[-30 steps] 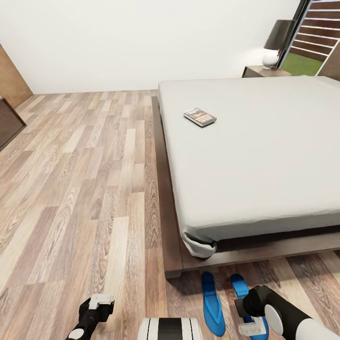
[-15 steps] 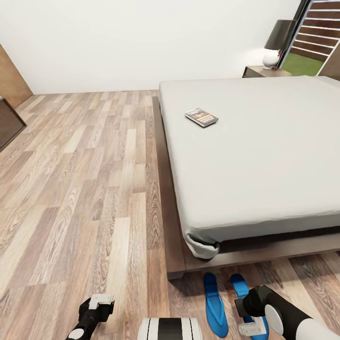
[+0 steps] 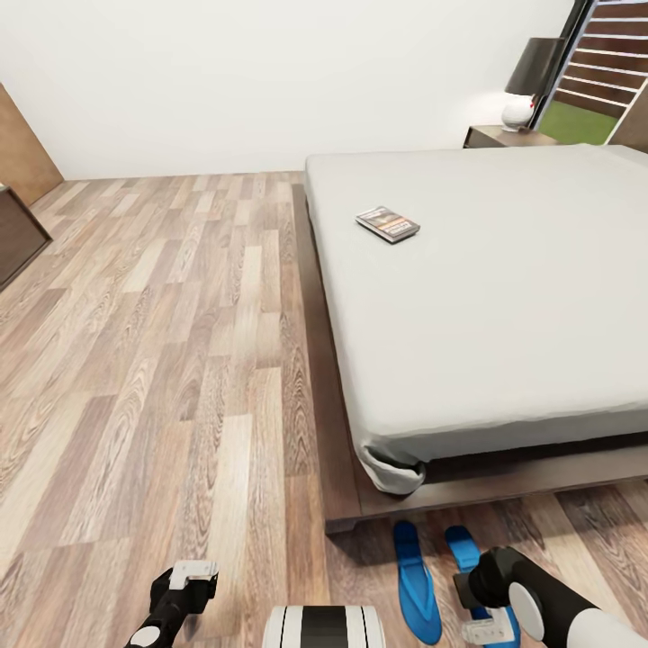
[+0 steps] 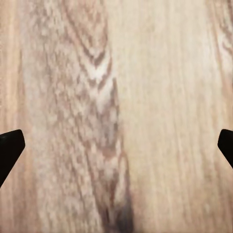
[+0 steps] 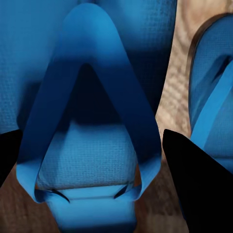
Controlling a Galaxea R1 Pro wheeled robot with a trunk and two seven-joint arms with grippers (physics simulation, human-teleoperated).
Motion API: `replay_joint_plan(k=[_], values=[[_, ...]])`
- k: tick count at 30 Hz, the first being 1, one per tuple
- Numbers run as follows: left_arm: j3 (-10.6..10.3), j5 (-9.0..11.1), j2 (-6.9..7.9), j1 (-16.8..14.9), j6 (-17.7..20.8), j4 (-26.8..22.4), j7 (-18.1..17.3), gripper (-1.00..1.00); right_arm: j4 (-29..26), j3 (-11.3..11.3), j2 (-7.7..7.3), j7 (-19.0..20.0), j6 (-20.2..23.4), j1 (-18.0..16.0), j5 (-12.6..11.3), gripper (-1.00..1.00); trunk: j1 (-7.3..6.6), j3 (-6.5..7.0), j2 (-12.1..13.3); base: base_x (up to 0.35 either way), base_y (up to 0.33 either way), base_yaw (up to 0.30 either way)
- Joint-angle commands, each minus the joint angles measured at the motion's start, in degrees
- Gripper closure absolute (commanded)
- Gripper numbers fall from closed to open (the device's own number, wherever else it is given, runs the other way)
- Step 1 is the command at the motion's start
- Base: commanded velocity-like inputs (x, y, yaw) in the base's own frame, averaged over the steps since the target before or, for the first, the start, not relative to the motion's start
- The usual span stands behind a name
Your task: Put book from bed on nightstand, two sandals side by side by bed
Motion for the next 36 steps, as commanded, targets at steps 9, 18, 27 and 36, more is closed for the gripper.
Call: replay_joint_plan(k=[9, 18, 27, 36], values=[[-0.59, 0.39, 0.00, -0.02, -0.16, -0.01, 0.33, -1.00, 1.34, 0.30, -0.52, 0.31, -0.11, -0.11, -0.23, 1.00, -0.01, -0.04, -0.02, 0.004, 0.003, 0.000], [-0.60, 0.39, 0.03, -0.02, -0.16, -0.01, 0.33, -1.00, 1.63, 0.25, -0.61, -1.15, 0.78, -0.87, -0.24, 1.00, -0.01, -0.04, -0.02, 0.000, 0.000, 0.000], [-0.67, 0.39, 0.02, -0.02, -0.16, -0.01, 0.32, -1.00, 1.69, 0.28, -0.61, -1.91, 3.23, -0.92, -0.21, 1.00, -0.01, -0.04, -0.02, 0.000, 0.000, 0.000], [-0.68, 0.35, 0.03, -0.02, -0.16, -0.01, 0.33, -1.00, 4.59, 0.27, -0.49, -5.13, 7.77, -0.92, -0.19, 1.00, -0.01, -0.04, -0.02, 0.000, 0.000, 0.000]])
